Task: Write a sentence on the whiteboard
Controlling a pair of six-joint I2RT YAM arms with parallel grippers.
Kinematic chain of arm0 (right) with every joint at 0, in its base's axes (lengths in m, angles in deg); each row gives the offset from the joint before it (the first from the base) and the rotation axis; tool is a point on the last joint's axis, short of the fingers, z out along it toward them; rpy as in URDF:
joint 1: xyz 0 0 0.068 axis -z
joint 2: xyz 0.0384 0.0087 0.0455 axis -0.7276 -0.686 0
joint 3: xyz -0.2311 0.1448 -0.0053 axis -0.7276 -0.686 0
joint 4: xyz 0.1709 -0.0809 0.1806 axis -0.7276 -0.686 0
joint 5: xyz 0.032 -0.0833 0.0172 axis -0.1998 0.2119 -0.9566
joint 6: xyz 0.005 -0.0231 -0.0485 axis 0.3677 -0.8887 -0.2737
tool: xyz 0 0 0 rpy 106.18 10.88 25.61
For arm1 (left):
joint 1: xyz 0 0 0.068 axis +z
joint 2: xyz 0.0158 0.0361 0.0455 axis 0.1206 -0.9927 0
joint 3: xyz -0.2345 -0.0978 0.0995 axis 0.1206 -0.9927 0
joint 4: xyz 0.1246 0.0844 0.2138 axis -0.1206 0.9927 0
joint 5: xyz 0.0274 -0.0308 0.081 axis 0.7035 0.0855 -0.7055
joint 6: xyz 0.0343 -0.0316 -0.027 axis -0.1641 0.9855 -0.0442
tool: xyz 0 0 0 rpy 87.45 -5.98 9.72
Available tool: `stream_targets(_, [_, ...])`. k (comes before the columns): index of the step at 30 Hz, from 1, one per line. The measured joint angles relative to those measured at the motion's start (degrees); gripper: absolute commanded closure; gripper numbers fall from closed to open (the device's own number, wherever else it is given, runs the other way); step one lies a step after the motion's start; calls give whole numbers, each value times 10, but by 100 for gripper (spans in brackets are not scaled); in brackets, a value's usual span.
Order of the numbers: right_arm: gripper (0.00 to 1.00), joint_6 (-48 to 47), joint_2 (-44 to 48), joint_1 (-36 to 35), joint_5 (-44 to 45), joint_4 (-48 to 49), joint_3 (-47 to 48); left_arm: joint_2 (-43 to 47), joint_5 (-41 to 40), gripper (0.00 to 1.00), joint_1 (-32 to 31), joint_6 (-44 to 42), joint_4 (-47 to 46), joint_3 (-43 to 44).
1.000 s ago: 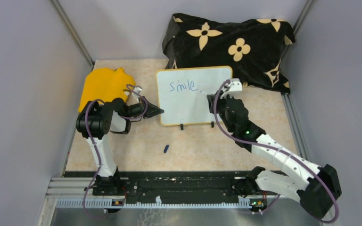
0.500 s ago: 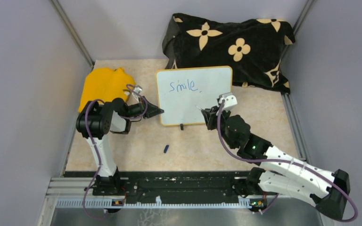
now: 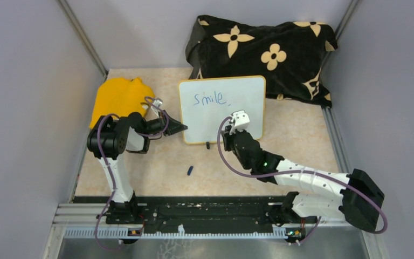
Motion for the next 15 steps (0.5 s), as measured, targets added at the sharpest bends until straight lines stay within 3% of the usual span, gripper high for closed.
stream_targets(8, [100,19,-23,0,76,86,-6,0,0,100,0,0,-1,0])
stream_targets(15, [100,31,25,13,120,82,52,0,0,100,0,0,-1,0])
